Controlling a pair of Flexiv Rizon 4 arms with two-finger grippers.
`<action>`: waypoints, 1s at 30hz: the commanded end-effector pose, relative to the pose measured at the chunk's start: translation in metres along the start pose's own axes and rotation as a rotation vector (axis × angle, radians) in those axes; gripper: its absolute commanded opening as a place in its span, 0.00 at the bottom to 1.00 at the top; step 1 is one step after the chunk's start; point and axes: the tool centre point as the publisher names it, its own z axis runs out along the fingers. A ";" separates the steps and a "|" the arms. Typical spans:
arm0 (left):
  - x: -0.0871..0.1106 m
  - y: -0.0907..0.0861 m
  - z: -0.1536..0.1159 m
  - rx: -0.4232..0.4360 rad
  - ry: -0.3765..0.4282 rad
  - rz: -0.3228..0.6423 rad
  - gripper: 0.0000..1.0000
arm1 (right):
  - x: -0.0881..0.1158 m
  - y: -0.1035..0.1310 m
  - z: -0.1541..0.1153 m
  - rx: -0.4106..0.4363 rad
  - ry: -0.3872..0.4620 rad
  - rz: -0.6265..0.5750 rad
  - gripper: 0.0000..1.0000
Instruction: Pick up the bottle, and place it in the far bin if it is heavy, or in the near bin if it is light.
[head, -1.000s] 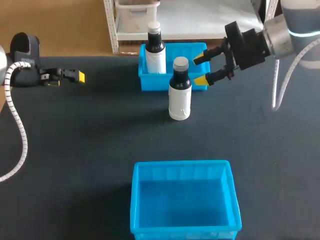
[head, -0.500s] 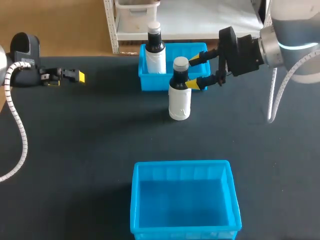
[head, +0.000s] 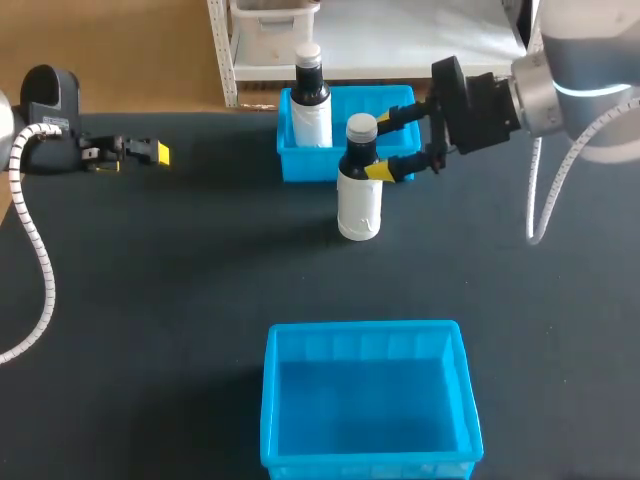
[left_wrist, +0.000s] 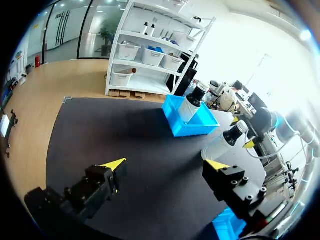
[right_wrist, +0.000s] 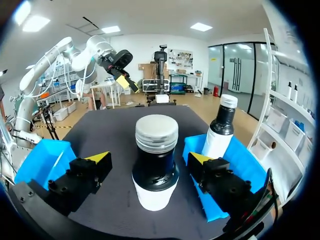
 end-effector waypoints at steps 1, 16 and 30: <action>0.000 0.000 0.000 0.000 0.000 0.000 1.00 | -0.001 -0.009 0.008 -0.018 0.005 0.000 1.00; 0.000 0.000 0.000 0.000 0.000 0.000 1.00 | -0.005 -0.009 0.019 -0.037 0.009 -0.005 1.00; 0.000 0.000 0.000 0.000 0.000 0.000 1.00 | -0.007 -0.009 0.021 -0.043 0.010 -0.013 0.57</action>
